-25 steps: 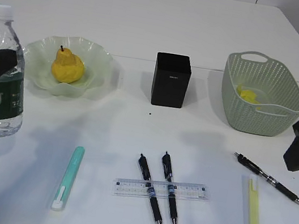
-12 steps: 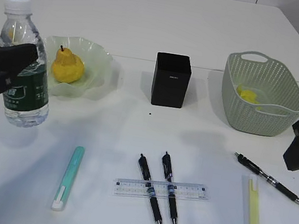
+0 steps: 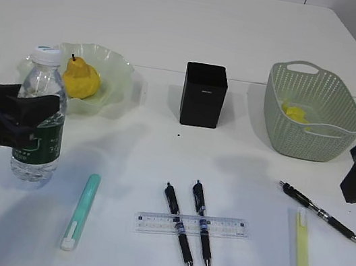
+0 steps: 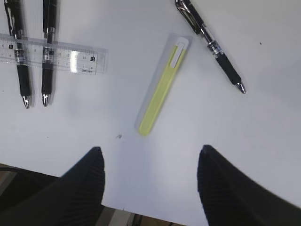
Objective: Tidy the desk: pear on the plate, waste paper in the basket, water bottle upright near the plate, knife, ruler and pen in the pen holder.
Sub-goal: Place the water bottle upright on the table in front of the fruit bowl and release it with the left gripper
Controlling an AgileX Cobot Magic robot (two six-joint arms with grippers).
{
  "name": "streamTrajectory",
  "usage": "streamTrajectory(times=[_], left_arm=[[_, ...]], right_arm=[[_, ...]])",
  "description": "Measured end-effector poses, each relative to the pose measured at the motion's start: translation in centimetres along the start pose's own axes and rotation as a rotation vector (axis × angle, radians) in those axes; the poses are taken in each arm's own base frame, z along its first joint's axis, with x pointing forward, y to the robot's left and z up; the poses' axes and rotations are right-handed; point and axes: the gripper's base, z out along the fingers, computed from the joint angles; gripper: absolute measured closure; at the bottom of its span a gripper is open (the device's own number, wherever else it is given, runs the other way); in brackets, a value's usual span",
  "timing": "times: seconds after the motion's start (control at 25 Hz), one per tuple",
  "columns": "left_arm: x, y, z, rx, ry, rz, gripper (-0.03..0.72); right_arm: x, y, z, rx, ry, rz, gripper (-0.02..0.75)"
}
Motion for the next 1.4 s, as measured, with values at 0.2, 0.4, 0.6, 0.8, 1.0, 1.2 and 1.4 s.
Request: streamTrajectory(times=[0.2, 0.4, 0.6, 0.8, 1.0, 1.2, 1.4], left_arm=[[0.9, 0.4, 0.9, -0.004, 0.035, 0.016, 0.333], [1.6, 0.8, 2.4, -0.005, 0.053, 0.014, 0.333], [2.4, 1.2, 3.6, 0.005, 0.053, 0.013, 0.333], [3.2, 1.2, 4.6, 0.041, 0.022, 0.023, 0.335], [4.1, 1.3, 5.3, 0.077, -0.012, 0.032, 0.337], [4.5, 1.4, 6.2, 0.092, -0.038, 0.032, 0.337], [4.7, 1.6, 6.8, 0.094, -0.039, 0.032, 0.337]], right_arm=[[0.0, 0.0, 0.0, 0.003, 0.000, -0.001, 0.276], [0.0, 0.0, 0.0, 0.003, 0.000, -0.001, 0.275], [0.0, 0.0, 0.0, 0.003, 0.000, -0.001, 0.276], [0.0, 0.0, 0.0, 0.003, 0.000, -0.001, 0.276], [0.0, 0.0, 0.0, 0.003, -0.002, -0.001, 0.275], [-0.1, 0.0, 0.0, 0.003, -0.006, -0.001, 0.276], [-0.1, 0.0, 0.0, 0.004, -0.006, -0.002, 0.276]])
